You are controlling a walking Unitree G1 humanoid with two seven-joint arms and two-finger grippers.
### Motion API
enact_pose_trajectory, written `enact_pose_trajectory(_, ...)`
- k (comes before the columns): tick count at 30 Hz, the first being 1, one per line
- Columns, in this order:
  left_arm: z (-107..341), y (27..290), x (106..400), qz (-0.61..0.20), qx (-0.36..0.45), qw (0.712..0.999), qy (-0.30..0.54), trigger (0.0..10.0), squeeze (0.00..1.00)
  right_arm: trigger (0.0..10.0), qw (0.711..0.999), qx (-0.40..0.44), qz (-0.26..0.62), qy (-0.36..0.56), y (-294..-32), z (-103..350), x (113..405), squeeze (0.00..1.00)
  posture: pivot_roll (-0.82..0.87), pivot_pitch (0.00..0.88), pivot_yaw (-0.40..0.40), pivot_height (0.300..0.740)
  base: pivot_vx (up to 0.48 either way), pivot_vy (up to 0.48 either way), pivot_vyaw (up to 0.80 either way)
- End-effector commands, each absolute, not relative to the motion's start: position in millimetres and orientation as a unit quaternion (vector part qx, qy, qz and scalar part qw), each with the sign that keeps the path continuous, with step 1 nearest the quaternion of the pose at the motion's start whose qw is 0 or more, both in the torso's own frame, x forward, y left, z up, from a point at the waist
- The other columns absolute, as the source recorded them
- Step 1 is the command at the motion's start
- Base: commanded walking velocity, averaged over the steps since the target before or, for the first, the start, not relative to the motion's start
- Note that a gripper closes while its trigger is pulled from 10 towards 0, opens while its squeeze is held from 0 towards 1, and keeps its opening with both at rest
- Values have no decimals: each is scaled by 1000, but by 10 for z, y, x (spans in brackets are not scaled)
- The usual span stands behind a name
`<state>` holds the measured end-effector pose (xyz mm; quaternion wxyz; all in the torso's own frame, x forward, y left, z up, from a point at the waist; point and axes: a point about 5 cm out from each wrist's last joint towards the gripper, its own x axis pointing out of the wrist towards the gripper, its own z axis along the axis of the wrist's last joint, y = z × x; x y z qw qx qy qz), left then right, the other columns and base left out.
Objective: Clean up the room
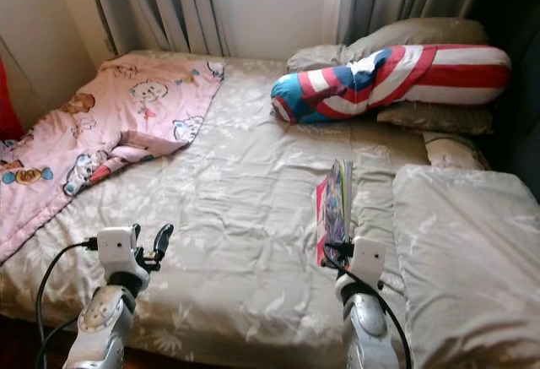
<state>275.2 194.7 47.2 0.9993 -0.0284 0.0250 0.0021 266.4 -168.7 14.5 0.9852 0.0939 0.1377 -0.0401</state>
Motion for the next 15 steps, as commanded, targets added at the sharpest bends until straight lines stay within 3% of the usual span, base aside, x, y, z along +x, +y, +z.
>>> enact_pose_trajectory(1,490,1949,2748,3,-33,999,23,10000,0,10000,990,96,-37,96,-1705,291,2735,0,-30,12,5,663,0,0,0)
enact_pose_trajectory(15,508,1930,2762,-2,-36,999,23,10000,0,10000,990,95,-34,101,-1700,271,2739,0,-28,2,6,663,0,0,0)
